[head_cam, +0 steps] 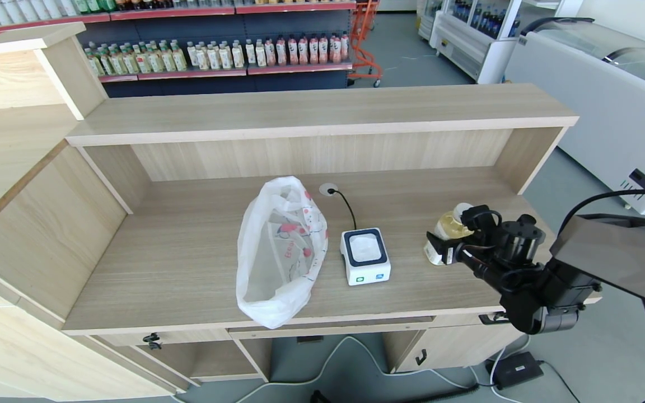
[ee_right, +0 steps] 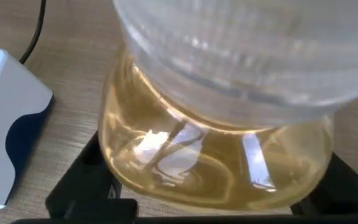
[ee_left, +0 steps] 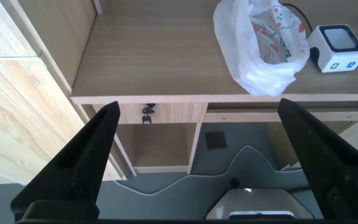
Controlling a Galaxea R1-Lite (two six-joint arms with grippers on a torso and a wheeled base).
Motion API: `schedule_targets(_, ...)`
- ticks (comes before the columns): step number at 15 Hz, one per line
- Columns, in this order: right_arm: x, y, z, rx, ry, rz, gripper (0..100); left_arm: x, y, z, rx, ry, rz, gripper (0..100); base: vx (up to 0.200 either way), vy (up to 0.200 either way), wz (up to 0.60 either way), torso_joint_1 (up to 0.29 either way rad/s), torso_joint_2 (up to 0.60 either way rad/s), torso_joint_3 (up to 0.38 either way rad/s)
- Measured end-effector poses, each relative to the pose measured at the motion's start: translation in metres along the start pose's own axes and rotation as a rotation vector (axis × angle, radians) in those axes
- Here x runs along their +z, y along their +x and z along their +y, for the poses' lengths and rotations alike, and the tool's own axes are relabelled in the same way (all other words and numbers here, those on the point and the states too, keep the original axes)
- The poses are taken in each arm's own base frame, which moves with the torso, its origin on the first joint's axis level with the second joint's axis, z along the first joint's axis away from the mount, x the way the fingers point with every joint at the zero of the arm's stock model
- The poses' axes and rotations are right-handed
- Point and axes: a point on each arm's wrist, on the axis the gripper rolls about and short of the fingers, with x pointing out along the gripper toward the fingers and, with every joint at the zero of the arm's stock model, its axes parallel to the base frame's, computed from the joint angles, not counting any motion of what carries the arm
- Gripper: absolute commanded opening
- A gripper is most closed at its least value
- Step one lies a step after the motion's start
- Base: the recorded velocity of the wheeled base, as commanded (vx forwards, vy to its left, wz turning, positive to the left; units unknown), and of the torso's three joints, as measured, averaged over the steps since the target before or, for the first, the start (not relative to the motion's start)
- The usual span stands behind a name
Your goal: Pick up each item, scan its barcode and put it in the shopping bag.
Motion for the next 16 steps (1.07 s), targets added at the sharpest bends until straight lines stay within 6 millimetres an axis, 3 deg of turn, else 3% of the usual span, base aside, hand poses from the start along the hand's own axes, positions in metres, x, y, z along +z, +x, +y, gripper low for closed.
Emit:
schedule_targets(10, -0.013, 0.010, -0.022, 0.006, -0.024, -0.013, 0, 0.000, 0.000, 0.000, 0.000, 0.000, 0.000, 100, 0.000, 0.000, 0.00, 0.000, 0.00, 0.000)
schedule_targets(16, 0.000, 0.016, -0.021, 0.057, -0.010, -0.042, 0, 0.000, 0.000, 0.000, 0.000, 0.000, 0.000, 100, 0.000, 0.000, 0.00, 0.000, 0.00, 0.000)
